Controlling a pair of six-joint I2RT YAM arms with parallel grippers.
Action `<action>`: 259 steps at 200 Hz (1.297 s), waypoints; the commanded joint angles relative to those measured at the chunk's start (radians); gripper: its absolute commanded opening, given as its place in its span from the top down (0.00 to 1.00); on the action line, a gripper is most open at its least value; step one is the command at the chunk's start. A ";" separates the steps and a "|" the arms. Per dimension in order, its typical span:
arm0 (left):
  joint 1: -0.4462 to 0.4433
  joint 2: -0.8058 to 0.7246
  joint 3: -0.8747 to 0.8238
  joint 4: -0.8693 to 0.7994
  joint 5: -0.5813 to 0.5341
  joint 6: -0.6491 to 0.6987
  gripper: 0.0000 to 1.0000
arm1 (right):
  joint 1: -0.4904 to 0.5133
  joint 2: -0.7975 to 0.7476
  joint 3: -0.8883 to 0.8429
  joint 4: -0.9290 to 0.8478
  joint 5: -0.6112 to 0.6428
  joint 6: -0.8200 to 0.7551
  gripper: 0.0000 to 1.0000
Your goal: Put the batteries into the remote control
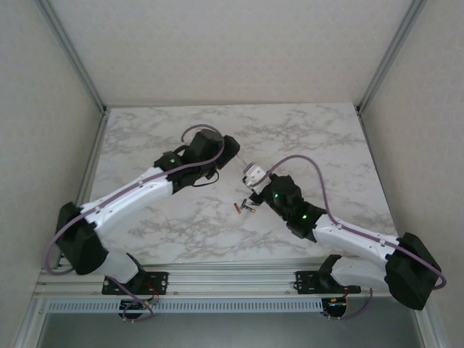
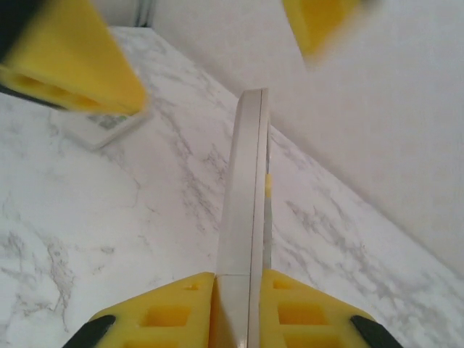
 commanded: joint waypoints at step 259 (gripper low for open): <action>0.259 -0.087 -0.262 0.890 0.672 0.262 1.00 | -0.271 -0.067 0.237 -0.069 -0.650 1.468 0.27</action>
